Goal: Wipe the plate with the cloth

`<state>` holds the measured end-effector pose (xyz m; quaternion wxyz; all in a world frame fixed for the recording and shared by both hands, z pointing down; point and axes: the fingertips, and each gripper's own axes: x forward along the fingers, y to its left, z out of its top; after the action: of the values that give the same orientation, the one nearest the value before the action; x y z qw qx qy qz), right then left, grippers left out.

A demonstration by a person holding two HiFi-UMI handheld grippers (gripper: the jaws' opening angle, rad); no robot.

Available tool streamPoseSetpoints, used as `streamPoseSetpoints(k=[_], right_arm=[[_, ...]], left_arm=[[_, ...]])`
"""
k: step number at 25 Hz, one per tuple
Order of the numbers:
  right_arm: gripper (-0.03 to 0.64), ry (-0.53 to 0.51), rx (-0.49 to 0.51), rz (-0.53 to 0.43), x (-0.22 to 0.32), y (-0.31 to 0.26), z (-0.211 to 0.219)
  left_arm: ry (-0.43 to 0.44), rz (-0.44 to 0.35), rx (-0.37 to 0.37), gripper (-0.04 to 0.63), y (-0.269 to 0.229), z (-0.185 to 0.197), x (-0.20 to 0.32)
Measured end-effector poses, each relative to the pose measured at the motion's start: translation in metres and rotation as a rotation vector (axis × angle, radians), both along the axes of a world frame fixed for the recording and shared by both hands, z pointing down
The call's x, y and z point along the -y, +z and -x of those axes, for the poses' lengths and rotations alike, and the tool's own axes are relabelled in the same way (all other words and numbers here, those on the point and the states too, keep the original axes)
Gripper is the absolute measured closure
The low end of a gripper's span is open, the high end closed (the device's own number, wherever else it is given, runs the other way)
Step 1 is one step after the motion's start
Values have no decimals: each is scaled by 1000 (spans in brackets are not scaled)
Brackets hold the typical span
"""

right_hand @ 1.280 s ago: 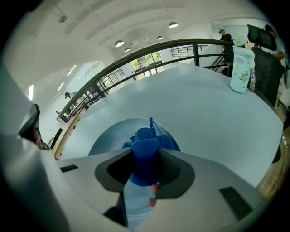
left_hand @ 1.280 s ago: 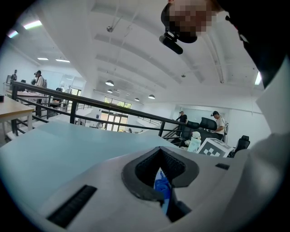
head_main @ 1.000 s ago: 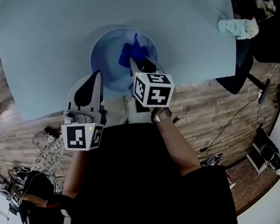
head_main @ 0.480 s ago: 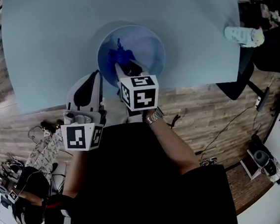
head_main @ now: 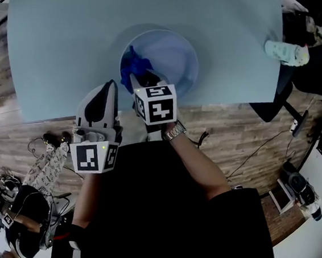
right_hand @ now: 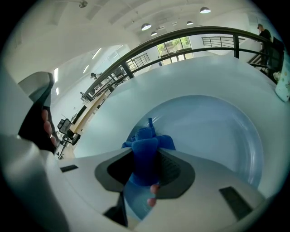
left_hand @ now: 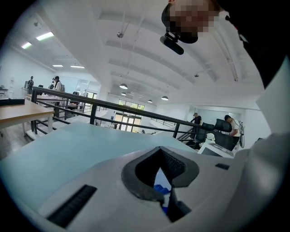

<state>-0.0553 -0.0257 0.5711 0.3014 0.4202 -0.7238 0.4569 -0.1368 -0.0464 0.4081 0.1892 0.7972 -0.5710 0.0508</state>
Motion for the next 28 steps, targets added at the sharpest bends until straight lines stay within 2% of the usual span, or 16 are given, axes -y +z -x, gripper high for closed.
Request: streamPoseSetpoints(k=[12,28], right_arm=[[499,-41,-14,20,0,7,2],[499,24,-27,22,5,8,-29]], left_arm=[[-5,12,-1,594,3,-1,4],[37,3,-3,594,3,-22,12]])
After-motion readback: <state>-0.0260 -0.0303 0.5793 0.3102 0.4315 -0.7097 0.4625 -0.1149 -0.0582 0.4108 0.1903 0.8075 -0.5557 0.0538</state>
